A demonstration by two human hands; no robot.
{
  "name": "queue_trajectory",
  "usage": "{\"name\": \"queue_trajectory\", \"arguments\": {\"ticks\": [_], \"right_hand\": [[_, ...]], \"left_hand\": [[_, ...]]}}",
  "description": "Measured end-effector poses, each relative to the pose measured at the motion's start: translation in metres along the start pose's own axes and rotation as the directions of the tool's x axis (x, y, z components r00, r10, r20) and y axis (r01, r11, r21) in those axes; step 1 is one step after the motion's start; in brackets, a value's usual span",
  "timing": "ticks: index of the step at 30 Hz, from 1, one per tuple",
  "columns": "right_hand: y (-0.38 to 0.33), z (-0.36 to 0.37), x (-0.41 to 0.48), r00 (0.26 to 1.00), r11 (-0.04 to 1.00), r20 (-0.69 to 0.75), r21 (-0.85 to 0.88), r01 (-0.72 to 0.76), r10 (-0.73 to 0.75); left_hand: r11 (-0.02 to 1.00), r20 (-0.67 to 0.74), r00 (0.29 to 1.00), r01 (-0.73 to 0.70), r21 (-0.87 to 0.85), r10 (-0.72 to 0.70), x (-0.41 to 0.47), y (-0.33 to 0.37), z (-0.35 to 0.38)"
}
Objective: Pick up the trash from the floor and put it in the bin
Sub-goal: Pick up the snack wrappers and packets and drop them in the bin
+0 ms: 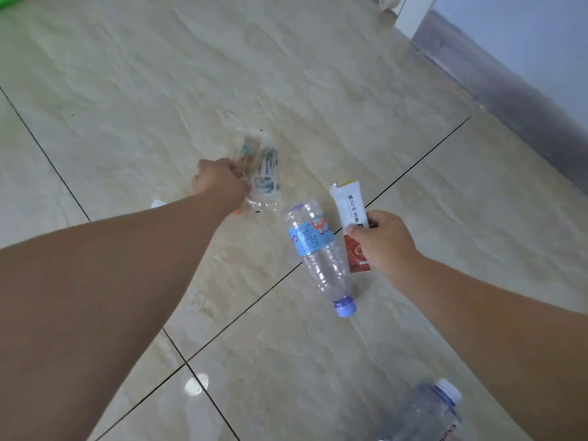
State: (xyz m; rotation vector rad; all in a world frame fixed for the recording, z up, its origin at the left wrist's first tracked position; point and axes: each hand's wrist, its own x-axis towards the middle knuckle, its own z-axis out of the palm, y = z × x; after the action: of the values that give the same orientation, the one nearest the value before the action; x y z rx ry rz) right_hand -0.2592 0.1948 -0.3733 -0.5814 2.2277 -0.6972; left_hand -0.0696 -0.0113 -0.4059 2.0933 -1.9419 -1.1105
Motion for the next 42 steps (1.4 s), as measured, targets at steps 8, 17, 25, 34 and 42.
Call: {"name": "queue_trajectory", "arguments": {"ticks": [8,17,25,34,42], "right_hand": [[0.012,-0.024,-0.007,0.996,0.984,0.009,0.158,-0.087,0.086],[-0.018,-0.123,-0.103,0.975,0.942,-0.019,0.262,-0.209,0.222],[-0.051,-0.239,-0.248,0.909,0.861,0.049,0.303,-0.408,0.414],[-0.064,-0.346,-0.380,0.870,0.657,0.154,0.598,-0.459,0.468],[-0.017,-0.460,-0.434,0.857,0.455,0.127,0.803,-0.385,0.500]], "left_hand": [[0.968,-0.128,0.989,0.039,-0.247,-0.072,-0.015,0.013,-0.002],[0.955,0.014,0.995,0.103,-0.279,-0.103,-0.152,0.050,-0.090],[0.921,0.447,0.886,0.269,-0.281,-0.123,-0.352,0.132,-0.142],[0.950,0.642,0.765,0.232,-0.207,-0.047,-0.510,0.217,-0.175],[0.977,0.702,0.710,0.111,-0.182,0.050,-0.592,0.312,-0.148]]}}
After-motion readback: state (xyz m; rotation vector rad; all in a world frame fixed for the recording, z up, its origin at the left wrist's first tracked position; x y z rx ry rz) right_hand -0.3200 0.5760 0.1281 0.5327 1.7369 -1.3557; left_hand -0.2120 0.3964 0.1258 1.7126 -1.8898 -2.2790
